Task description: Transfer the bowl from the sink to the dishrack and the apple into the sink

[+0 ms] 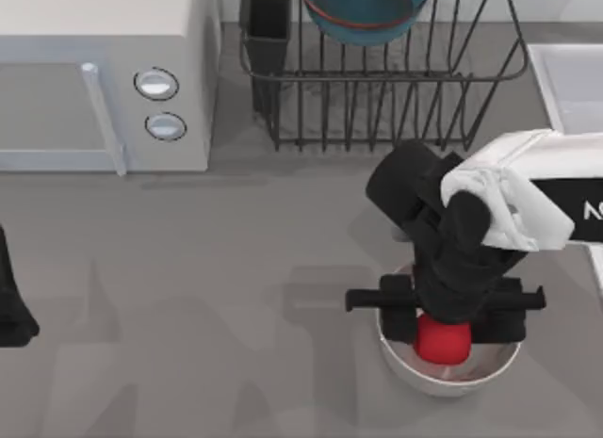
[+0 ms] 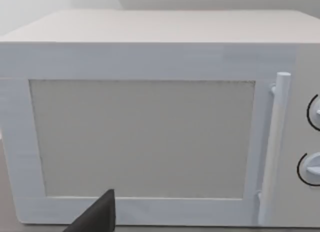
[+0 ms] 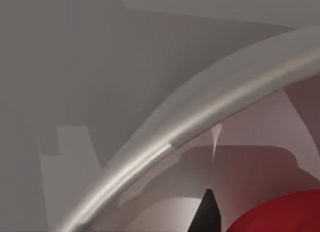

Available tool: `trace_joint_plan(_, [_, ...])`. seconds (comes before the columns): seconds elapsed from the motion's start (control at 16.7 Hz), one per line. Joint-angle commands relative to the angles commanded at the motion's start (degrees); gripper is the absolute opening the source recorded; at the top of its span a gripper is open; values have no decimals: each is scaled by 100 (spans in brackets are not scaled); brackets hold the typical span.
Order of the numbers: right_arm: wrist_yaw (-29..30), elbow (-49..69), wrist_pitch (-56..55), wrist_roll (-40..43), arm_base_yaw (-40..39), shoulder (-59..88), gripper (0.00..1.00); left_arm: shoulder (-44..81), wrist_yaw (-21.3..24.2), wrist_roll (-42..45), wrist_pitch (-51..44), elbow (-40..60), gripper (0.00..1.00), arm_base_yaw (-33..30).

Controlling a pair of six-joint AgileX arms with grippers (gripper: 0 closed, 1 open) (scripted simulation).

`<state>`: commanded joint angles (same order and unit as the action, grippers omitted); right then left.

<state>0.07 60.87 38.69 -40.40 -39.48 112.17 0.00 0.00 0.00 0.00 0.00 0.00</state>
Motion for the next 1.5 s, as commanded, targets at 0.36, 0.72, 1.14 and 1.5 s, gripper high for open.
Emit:
trace_joint_plan(0.36, [0, 0, 0, 0, 0, 0, 0, 0, 0, 0, 0, 0, 100, 0])
trace_joint_plan(0.72, [0, 0, 0, 0, 0, 0, 0, 0, 0, 0, 0, 0, 100, 0])
trace_joint_plan(1.14, [129, 883, 1268, 30, 78, -692, 0, 0, 0, 0, 0, 0, 100, 0])
trace_joint_plan(1.5, [80, 1710, 2483, 89, 72, -1176, 0, 0, 0, 0, 0, 0, 100, 0])
